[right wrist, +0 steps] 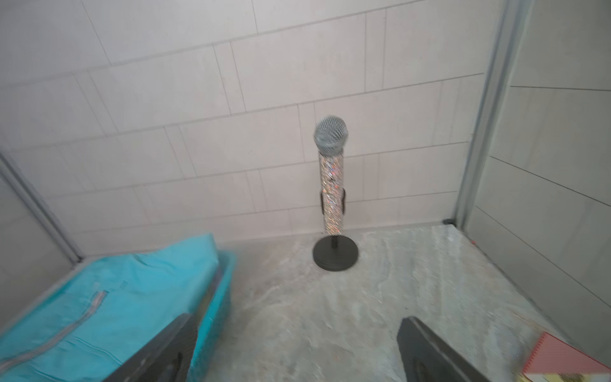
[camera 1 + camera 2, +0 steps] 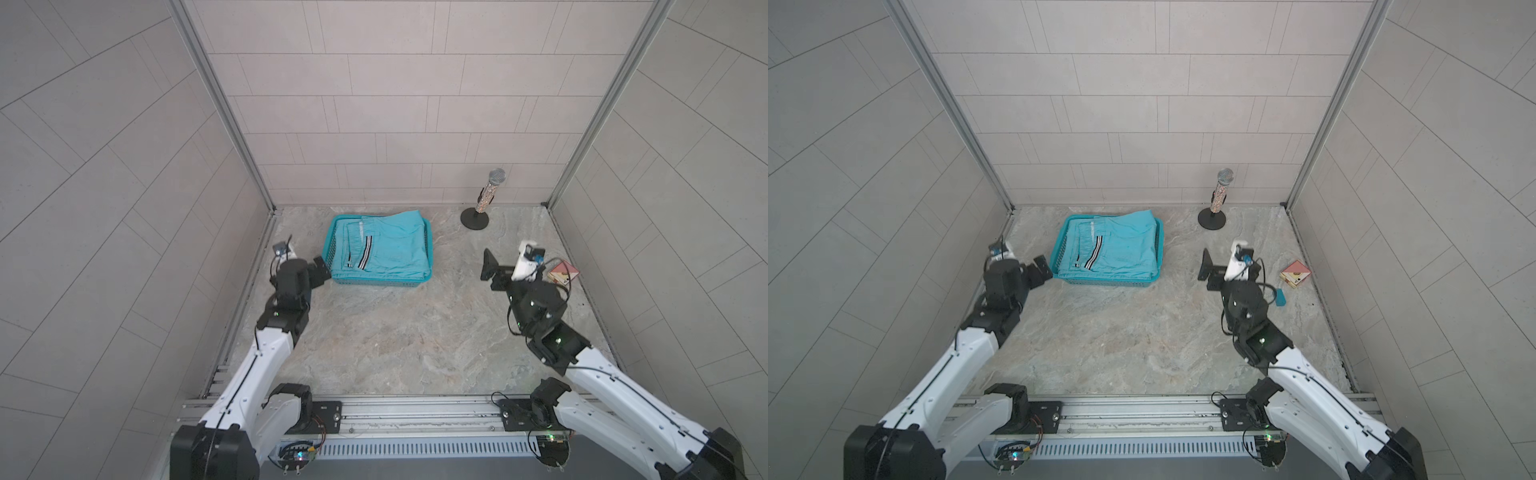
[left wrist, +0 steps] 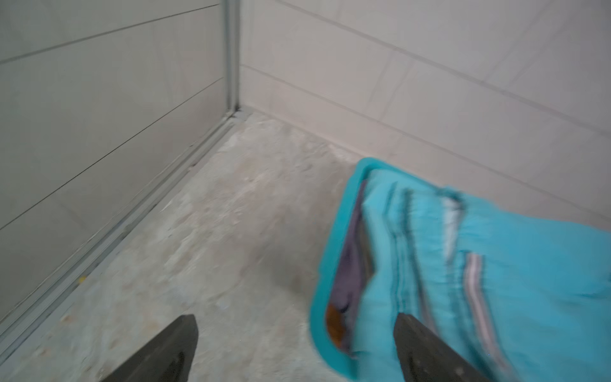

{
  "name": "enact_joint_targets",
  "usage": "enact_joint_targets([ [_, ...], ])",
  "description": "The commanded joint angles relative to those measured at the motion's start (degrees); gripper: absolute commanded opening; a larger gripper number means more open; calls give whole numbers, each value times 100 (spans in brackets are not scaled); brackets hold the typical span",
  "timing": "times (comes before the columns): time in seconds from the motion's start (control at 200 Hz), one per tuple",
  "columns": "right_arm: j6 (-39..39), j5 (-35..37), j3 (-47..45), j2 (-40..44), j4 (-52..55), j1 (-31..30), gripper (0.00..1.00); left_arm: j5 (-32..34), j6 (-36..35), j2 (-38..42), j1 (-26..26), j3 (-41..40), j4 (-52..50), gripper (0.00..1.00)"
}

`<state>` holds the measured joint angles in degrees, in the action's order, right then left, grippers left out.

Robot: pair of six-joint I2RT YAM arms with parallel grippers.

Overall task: Put the folded long pants in the basket
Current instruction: Reset both arms

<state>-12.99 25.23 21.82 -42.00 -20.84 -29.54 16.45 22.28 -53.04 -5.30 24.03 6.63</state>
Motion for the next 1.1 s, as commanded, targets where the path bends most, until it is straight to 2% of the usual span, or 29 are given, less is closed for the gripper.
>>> enact_joint_targets([
  [0.0, 361, 314, -146, 151, -552, 277, 100, 1133, 0, 95, 4, -608, 2047, 100],
  [0.06, 408, -38, -69, -170, -143, 462, 100, 1123, 1, -389, 10, -547, 1992, 100],
  [0.17, 587, 168, -291, -858, -346, 585, 100, 1298, 250, -1057, 50, -686, 2924, 100],
  [0.23, 676, 514, -440, -1232, -666, 747, 100, 1347, 58, -1199, 78, -689, 3321, 100],
  [0.255, 577, 760, -350, -1262, -469, 778, 100, 1312, -57, -1243, 117, -694, 3442, 100],
  [0.3, 728, 522, -291, -1232, -285, 938, 100, 991, -392, -1288, 209, -696, 3433, 100],
  [0.395, 691, 157, -576, -1531, -972, 1503, 100, 751, 27, -1424, 529, -689, 3439, 100],
  [0.475, 130, 55, -714, -2134, -1161, 2031, 100, 485, 280, -1652, 810, -889, 3901, 100],
  [0.535, 169, -22, -816, -2556, -1974, 2198, 100, 304, 291, -1711, 912, -999, 4184, 100],
  [0.575, 468, -372, -835, -2533, -2082, 2211, 100, 222, 147, -1599, 910, -1022, 4102, 100],
  [0.62, 539, -318, -855, -2634, -2253, 2217, 100, 138, -178, -1237, 868, -979, 3502, 100],
  [0.66, 480, -188, -891, -2773, -2499, 2259, 100, 348, -377, -901, 817, -858, 2676, 100],
  [0.685, 487, -212, -891, -2845, -2625, 2311, 100, 560, -423, -783, 775, -909, 2559, 100],
  [0.735, 457, -319, -804, -2965, -2619, 2403, 100, 790, -431, -923, 767, -1378, 3455, 100],
  [0.79, 519, -485, -656, -3127, -2593, 2483, 100, 1071, -401, -1642, 780, -1739, 4815, 100],
  [0.82, 599, -557, -583, -3259, -2652, 2505, 100, 905, -573, -1996, 827, -1807, 5483, 100],
  [0.866, 805, -618, -515, -3494, -2866, 2529, 100, 397, -874, -2203, 839, -1799, 5655, 100],
  [0.886, 863, -743, -531, -3632, -2952, 2560, 100, 391, -881, -2257, 842, -1742, 5519, 100],
  [0.931, 706, -1101, -688, -4339, -3824, 2810, 100, 410, -841, -2561, 870, -1584, 5588, 100],
  [0.971, 667, -1146, -815, -5163, -5286, 2947, 100, -108, -882, -2874, 1041, -1534, 5894, 100],
  [0.986, 669, -1143, -860, -5233, -5562, 2953, 100, -245, -936, -2950, 1048, -1510, 5916, 100],
  [1.011, 610, -1125, -849, -4904, -5088, 2951, 100, -524, -1070, -3016, 1044, -1464, 5862, 100],
  [1.061, 476, -1159, -372, -4330, -3183, 2982, 100, -691, -1307, -3376, 910, -1277, 5975, 100],
  [1.096, 535, -1308, -207, -4693, -3402, 3015, 100, -973, -1420, -3647, 900, -1102, 6042, 100],
])
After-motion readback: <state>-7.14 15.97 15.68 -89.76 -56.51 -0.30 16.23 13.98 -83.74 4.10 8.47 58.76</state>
